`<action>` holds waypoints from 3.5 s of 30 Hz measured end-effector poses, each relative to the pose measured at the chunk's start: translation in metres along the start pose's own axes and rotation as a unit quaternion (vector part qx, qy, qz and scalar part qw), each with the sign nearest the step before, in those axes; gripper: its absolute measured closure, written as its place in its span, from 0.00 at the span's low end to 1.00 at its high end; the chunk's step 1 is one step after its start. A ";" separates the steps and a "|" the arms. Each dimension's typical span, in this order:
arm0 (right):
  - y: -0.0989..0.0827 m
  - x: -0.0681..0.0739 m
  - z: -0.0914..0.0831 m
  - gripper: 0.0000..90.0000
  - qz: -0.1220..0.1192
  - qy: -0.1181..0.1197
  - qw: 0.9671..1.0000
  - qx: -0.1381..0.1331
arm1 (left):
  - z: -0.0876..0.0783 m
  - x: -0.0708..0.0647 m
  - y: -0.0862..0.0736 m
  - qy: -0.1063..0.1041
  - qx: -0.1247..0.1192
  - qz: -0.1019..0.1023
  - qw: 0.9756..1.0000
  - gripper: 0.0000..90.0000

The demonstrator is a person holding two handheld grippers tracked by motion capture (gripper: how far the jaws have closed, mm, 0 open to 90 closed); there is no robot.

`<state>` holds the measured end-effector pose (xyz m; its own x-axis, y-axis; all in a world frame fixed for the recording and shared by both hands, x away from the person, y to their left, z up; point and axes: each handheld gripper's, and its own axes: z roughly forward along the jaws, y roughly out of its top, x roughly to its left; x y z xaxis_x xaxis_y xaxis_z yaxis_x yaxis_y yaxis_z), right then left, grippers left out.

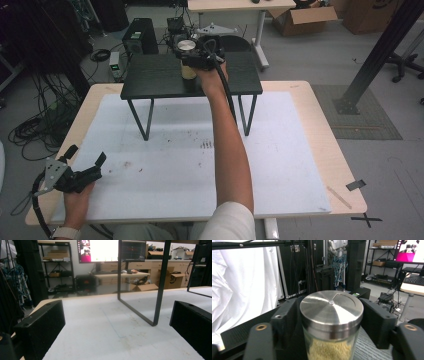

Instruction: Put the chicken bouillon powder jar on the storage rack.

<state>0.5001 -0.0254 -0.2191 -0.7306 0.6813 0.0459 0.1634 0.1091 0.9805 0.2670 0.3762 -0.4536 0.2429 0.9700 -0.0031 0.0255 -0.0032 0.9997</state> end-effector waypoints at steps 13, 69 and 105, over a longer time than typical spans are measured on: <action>-0.006 0.003 -0.029 0.16 0.013 -0.006 1.000 -0.017 | 0.000 0.000 0.000 0.000 0.000 0.000 1.000 0.00; -0.066 0.052 -0.129 0.00 -0.021 0.066 0.997 -0.033 | 0.000 0.000 0.000 0.002 0.001 0.001 1.000 0.00; -0.192 0.033 -0.203 0.00 0.008 0.002 1.000 -0.020 | 0.001 -0.001 0.000 0.004 0.003 0.004 1.000 0.00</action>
<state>0.3097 -0.1706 -0.3673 -0.7303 0.6802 0.0627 0.1484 0.0684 0.9866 0.2675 0.3750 -0.4534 0.2357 0.9718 0.0049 0.0292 -0.0121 0.9995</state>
